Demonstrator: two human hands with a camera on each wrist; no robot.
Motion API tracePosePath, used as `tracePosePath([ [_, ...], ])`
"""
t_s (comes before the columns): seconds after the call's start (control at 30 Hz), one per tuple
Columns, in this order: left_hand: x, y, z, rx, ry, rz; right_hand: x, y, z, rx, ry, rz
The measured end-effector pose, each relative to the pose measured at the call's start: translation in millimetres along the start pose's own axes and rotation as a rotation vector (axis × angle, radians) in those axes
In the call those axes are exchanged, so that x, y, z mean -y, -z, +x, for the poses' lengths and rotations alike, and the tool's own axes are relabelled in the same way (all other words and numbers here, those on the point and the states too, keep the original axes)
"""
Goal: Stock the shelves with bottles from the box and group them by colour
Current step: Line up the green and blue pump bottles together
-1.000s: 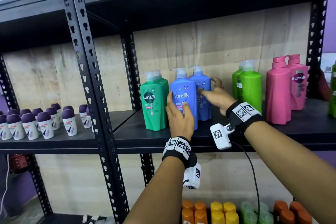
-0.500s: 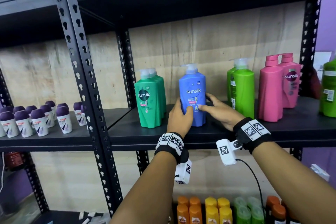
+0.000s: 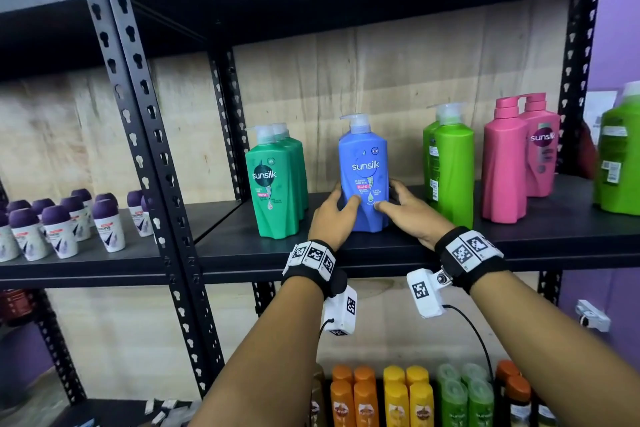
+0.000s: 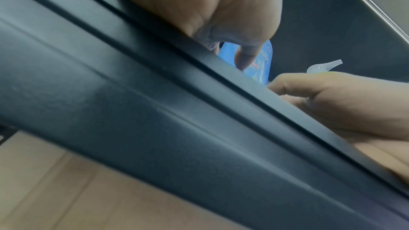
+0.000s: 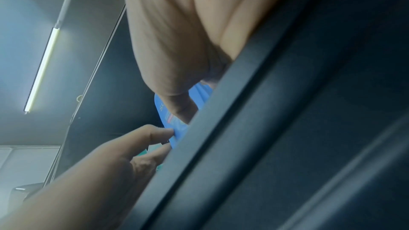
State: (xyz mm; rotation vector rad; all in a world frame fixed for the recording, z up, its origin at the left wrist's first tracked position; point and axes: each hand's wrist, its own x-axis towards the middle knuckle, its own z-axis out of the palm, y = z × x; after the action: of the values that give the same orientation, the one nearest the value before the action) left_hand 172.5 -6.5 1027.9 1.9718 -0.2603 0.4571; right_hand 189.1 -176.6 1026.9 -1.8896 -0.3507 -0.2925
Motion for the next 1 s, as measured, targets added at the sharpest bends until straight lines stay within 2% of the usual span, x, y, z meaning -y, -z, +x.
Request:
tracePosePath([
  [0.37, -0.9, 1.0, -0.9, 0.061, 0.026, -0.018, -4.3, -0.8, 1.8, -0.03, 0.017, -0.058],
  [0.73, -4.0, 0.7, -3.3, 0.007, 0.054, 0.05, -6.4, 0.3, 1.1, -0.071, 0.023, -0.192],
  [0.83, -3.9, -1.9, -6.9, -0.061, 0.035, 0.103, -6.7, 0.7, -2.0, -0.13, 0.062, -0.288],
  [1.0, -2.7, -6.2, -21.3, -0.327, -0.073, 0.213, -2.3, -1.5, -15.7, -0.3, 0.25, -0.301],
])
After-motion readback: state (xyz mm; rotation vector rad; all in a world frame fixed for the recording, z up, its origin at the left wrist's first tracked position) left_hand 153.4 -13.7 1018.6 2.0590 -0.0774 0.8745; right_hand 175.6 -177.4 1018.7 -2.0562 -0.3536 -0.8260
